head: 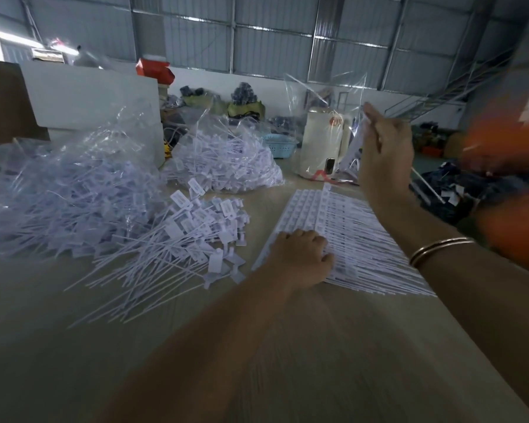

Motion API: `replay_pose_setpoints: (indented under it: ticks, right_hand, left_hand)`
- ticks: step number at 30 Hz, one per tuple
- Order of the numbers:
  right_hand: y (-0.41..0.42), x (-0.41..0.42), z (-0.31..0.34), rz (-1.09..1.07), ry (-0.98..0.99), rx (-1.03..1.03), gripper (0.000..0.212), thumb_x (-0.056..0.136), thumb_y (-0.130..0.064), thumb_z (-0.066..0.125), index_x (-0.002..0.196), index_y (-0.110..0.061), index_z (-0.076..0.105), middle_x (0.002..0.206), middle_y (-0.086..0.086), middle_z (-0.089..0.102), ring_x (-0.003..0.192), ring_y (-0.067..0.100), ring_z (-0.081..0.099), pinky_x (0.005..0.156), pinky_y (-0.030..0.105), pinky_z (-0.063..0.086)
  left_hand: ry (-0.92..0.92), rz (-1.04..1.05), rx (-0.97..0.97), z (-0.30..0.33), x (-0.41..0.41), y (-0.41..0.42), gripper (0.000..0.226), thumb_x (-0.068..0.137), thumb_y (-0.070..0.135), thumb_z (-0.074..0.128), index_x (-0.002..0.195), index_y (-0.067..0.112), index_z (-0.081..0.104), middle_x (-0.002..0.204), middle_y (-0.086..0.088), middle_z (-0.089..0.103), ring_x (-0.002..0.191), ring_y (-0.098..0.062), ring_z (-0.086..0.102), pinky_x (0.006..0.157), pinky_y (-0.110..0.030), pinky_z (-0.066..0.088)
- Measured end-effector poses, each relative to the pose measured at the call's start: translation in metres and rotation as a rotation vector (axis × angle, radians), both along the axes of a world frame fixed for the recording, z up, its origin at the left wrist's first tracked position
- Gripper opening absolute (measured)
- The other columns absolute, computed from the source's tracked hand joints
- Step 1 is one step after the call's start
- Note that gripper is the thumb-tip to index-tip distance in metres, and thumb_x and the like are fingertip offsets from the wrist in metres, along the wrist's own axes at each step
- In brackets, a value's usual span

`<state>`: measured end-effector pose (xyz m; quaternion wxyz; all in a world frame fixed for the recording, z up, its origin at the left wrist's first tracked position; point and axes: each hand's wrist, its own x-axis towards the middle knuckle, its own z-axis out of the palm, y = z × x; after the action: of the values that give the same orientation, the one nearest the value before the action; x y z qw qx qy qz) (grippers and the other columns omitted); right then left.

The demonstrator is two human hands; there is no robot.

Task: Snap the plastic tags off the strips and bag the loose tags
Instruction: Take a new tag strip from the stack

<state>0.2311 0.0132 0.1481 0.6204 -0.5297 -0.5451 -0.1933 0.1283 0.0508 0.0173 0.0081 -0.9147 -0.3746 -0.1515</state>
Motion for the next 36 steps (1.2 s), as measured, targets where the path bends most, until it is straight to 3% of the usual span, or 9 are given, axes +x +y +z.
replay_pose_setpoints:
  ticks: [4,8,10,15,18,23,27,30,36]
  right_hand:
    - [-0.019,-0.029,-0.002,0.085,-0.178,-0.007,0.033,0.097,-0.015,0.045,0.13,-0.013,0.053,0.098,0.002,0.043,0.071,0.0,0.04,0.066,0.014,0.042]
    - [-0.049,-0.054,-0.045,-0.108,-0.665,-0.374,0.032,0.096,-0.019,0.049,0.126,-0.026,0.056,0.095,0.002,0.057,0.063,0.012,0.051,0.062,0.021,0.043]
    - [-0.066,-0.065,-0.066,-0.174,-0.814,-0.487,0.034,0.09,-0.021,0.05,0.121,-0.03,0.06,0.095,0.002,0.062,0.065,0.02,0.057,0.068,0.031,0.046]
    - [-0.091,-0.103,-0.101,-0.062,-0.911,-0.582,0.031,0.082,-0.025,0.057,0.112,-0.026,0.066,0.1,0.003,0.068,0.073,0.024,0.065,0.07,0.032,0.049]
    - [-0.1,-0.117,-0.101,0.215,-0.746,-0.64,0.049,0.082,-0.026,0.027,0.111,-0.026,0.066,0.11,-0.001,0.068,0.087,0.02,0.063,0.076,0.035,0.048]
    - [-0.091,-0.11,-0.084,0.247,-0.498,-0.397,0.027,0.07,-0.006,0.05,0.093,-0.013,0.063,0.095,0.003,0.061,0.086,0.02,0.056,0.071,0.032,0.041]
    - [-0.069,-0.109,-0.077,0.146,-0.753,-0.645,0.052,0.081,-0.016,0.053,0.132,-0.024,0.046,0.132,-0.002,0.05,0.127,0.016,0.041,0.113,0.04,0.01]
    - [-0.056,-0.115,-0.063,0.06,-0.949,-0.614,0.038,0.09,-0.022,0.05,0.128,-0.031,0.052,0.115,-0.002,0.054,0.114,0.016,0.051,0.114,0.041,-0.005]
    - [-0.062,-0.113,-0.039,-0.007,-1.069,-0.311,0.045,0.071,-0.013,0.076,0.113,-0.024,0.068,0.08,0.009,0.053,0.073,0.027,0.052,0.072,0.034,0.044]
  left_hand:
    - [-0.103,-0.043,-0.109,0.013,-0.005,-0.002,0.037,0.098,0.028,0.029,0.123,0.01,0.05,0.135,-0.009,0.049,0.123,-0.027,0.044,0.096,-0.041,0.035]
    - [-1.127,-0.017,-0.762,0.043,-0.031,-0.009,0.035,0.101,0.024,0.033,0.12,0.007,0.058,0.109,-0.007,0.066,0.087,-0.012,0.061,0.079,-0.026,0.051]
    - [-1.329,-0.032,-1.069,0.051,-0.054,-0.012,0.035,0.101,0.025,0.033,0.095,0.015,0.066,0.074,0.002,0.07,0.067,-0.01,0.062,0.062,-0.026,0.047]
    - [-0.824,0.079,-1.345,0.056,-0.103,-0.026,0.025,0.095,0.014,0.042,0.088,0.01,0.066,0.072,0.0,0.067,0.067,-0.013,0.061,0.057,-0.022,0.047]
    - [-0.79,0.053,-1.168,0.05,-0.124,-0.031,0.027,0.097,0.007,0.041,0.088,0.011,0.066,0.088,-0.005,0.067,0.08,-0.016,0.062,0.067,-0.023,0.048]
    - [-0.841,-0.162,-1.196,0.038,-0.165,-0.042,0.024,0.096,0.006,0.044,0.082,0.007,0.064,0.07,-0.002,0.068,0.06,-0.013,0.063,0.055,-0.022,0.05]
    - [-0.815,-0.161,-1.065,0.035,-0.188,-0.045,0.018,0.092,0.008,0.049,0.091,0.015,0.066,0.079,-0.003,0.069,0.072,-0.022,0.058,0.066,-0.029,0.047]
    - [-0.784,-0.175,-1.071,0.033,-0.201,-0.049,0.024,0.095,0.006,0.041,0.103,0.012,0.063,0.086,-0.005,0.071,0.068,-0.022,0.059,0.058,-0.028,0.05]
    - [-0.906,-0.179,-1.197,0.02,-0.239,-0.045,0.031,0.081,0.022,0.06,0.111,0.016,0.063,0.106,-0.008,0.07,0.084,-0.02,0.069,0.061,-0.03,0.056]
